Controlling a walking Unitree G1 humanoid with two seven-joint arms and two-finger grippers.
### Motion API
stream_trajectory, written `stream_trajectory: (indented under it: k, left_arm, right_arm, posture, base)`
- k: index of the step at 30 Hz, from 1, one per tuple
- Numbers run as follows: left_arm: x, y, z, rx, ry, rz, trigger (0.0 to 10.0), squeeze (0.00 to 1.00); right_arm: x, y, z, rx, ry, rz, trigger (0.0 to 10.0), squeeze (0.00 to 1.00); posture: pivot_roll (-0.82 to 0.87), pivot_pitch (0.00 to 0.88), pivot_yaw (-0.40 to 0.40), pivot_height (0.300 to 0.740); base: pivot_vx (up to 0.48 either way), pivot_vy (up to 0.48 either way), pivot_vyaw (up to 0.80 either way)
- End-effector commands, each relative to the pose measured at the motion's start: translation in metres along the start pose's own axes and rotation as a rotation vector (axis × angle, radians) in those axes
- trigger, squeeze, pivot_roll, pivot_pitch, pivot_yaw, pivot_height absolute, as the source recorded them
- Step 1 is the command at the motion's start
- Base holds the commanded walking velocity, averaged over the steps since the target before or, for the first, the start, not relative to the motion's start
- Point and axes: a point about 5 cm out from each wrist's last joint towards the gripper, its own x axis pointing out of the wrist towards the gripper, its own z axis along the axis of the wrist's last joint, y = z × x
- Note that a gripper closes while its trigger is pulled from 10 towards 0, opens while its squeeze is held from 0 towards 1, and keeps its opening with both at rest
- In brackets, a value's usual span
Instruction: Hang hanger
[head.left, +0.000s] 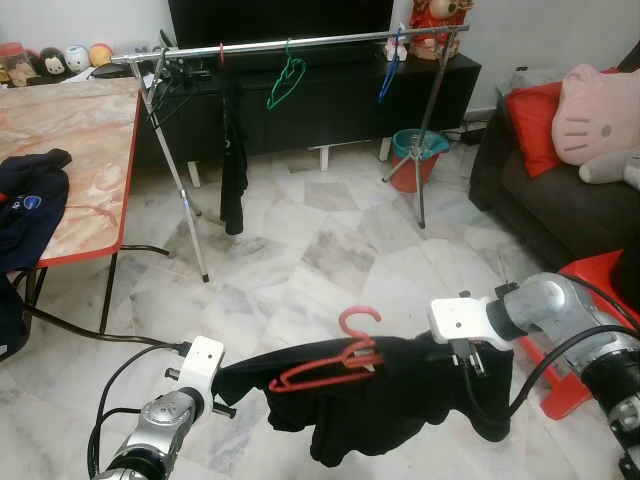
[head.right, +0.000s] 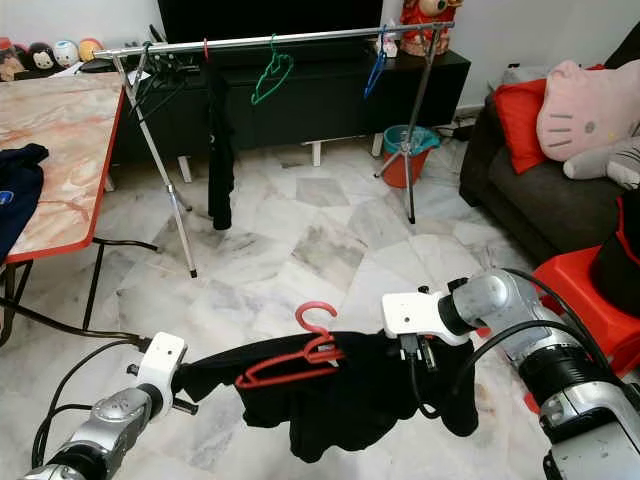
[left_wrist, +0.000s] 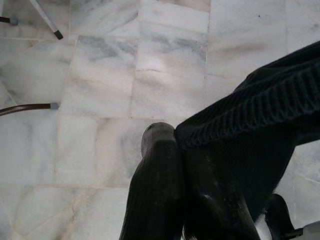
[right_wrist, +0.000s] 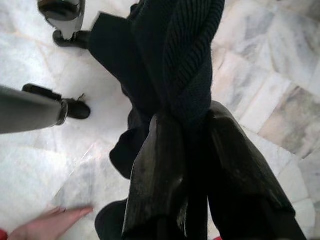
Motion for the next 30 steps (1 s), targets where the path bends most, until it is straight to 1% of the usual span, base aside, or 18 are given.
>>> stream_trajectory:
  k: [1,3,5,9,16,18,26,30]
  left_arm:
    - [-0.0147,0.0279,-0.0286,-0.007,0.129,0.108,10.0,0.0]
    - [-0.0145,0.0267,-0.0292,-0.001,0.132,0.1,10.0,0.0]
    - [-0.0142,0.0249,-0.0296,0.002,0.134,0.091,10.0,0.0]
    - [-0.013,0.0217,-0.029,0.01,0.135,0.072,10.0,0.0]
    - [-0.0126,0.0211,-0.0283,0.024,0.137,0.064,10.0,0.0]
    - [-0.0126,0.0209,-0.0283,0.025,0.138,0.061,10.0,0.0]
    - [-0.0126,0.021,-0.0281,0.031,0.139,0.057,10.0,0.0]
    - [-0.0124,0.0205,-0.028,0.038,0.141,0.052,10.0,0.0]
  right_arm:
    - [-0.0259,-0.0114,-0.008,0.061,-0.012,-0.099,0.0,0.0]
    - [-0.026,-0.0113,-0.0083,0.058,-0.014,-0.104,0.0,0.0]
    - [-0.026,-0.0118,-0.007,0.066,-0.038,-0.113,0.0,0.0]
    - [-0.0263,-0.0119,-0.011,0.04,0.013,-0.122,0.0,0.0]
    - [-0.0243,-0.0156,-0.0096,0.028,0.019,-0.163,0.0,0.0]
    - [-0.0236,-0.0162,-0.0116,0.017,0.048,-0.168,0.0,0.0]
    - [-0.0214,-0.0164,-0.0127,0.019,0.049,-0.185,0.0,0.0]
    - [-0.0213,-0.019,-0.0119,0.015,0.047,-0.219,0.0,0.0]
  posture:
    - [0.06,0.0,-0.013,0.74]
    - [0.06,0.0,-0.014,0.74]
    - [0.06,0.0,-0.014,0.74]
    - [0.06,0.0,-0.015,0.74]
    - [0.06,0.0,-0.014,0.74]
    - [0.06,0.0,-0.014,0.74]
    - [0.06,0.0,-0.014,0.74]
    - [0.06,0.0,-0.013,0.74]
  base:
    - [0.0,0.0,0.0]
    - [0.0,0.0,0.0]
    - [0.0,0.0,0.0]
    - [0.0,0.0,0.0]
    - [0.0,0.0,0.0]
    - [0.0,0.0,0.0]
    - [0.0,0.0,0.0]
    - [0.0,0.0,0.0]
